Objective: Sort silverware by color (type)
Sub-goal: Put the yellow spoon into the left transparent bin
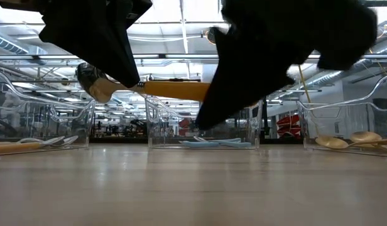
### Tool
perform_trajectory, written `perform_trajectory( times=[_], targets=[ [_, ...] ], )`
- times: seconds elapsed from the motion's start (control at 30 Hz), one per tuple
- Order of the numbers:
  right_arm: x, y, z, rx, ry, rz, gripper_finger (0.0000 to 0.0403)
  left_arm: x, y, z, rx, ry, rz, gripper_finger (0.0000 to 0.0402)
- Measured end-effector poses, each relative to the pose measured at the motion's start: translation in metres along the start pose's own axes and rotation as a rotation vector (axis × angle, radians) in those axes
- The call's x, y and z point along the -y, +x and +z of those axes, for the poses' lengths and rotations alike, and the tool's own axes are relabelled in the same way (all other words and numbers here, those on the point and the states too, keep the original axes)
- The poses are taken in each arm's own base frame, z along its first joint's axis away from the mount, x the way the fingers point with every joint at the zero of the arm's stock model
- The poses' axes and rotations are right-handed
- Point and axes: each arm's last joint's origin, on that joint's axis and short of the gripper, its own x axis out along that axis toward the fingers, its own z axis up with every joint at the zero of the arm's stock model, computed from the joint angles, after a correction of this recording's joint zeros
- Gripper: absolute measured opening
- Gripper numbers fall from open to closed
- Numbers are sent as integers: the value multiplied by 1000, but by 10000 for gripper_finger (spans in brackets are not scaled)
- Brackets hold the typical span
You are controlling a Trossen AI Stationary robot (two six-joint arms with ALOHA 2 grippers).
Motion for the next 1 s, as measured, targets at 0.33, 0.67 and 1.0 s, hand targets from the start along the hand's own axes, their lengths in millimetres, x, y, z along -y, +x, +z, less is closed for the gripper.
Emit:
perform_trajectory(
  times=[0.33,0.67,1.0],
  targets=[
    [3,11,-1,-30,0,-4,5,0,0,0,-1,-58,-8,5],
    [7,-6,-2,-47,3,-13,1,2,-3,0,26,-192,98,58],
    [7,-7,-3,-52,4,-13,1,11,-8,1,68,-304,122,104]
  ],
)
